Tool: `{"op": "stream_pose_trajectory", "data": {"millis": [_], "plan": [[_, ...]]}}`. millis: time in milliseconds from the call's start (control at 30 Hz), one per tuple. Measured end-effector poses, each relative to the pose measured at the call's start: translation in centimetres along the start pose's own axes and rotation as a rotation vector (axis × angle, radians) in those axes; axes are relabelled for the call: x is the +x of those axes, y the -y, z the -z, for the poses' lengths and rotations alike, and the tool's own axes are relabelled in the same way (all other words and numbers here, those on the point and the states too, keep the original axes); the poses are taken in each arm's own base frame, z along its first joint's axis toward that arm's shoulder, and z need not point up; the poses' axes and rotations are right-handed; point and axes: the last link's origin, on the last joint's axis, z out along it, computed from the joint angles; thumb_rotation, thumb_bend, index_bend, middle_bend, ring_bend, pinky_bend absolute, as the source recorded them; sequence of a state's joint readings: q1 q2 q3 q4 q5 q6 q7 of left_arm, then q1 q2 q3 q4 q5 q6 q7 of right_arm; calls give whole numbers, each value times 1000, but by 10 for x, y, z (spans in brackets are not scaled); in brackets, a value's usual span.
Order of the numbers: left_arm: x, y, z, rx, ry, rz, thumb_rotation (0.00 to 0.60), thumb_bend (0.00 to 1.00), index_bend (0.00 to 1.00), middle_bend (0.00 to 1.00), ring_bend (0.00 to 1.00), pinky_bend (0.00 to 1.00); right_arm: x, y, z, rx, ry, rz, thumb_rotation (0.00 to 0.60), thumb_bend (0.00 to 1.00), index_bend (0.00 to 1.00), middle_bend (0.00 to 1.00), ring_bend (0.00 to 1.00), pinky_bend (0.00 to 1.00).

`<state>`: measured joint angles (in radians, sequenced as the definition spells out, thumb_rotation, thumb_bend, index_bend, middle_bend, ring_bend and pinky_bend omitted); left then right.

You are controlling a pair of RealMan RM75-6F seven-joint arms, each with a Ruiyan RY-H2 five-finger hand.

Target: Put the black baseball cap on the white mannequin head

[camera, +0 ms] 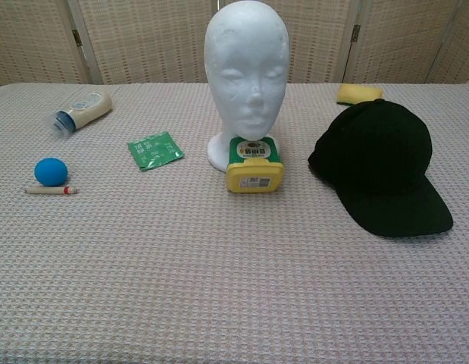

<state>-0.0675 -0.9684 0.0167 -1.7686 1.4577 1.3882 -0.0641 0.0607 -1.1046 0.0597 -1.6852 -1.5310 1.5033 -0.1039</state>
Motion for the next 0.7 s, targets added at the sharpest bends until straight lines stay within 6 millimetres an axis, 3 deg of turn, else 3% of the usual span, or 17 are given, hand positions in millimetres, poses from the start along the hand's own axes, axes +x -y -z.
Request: {"op": "stream_pose_trajectory", "data": {"millis": [433,700], "plan": [[3,1,-5,-10,-18,1,600,224,0,0,0,124,-10,9,1,36,15,34,600,242,0,2,0,42],[16,2,0,-68,-132,40,600,224,0,0,0,123,-52,28,3,171,-15,144,600,215,20,120,23,58]]}}
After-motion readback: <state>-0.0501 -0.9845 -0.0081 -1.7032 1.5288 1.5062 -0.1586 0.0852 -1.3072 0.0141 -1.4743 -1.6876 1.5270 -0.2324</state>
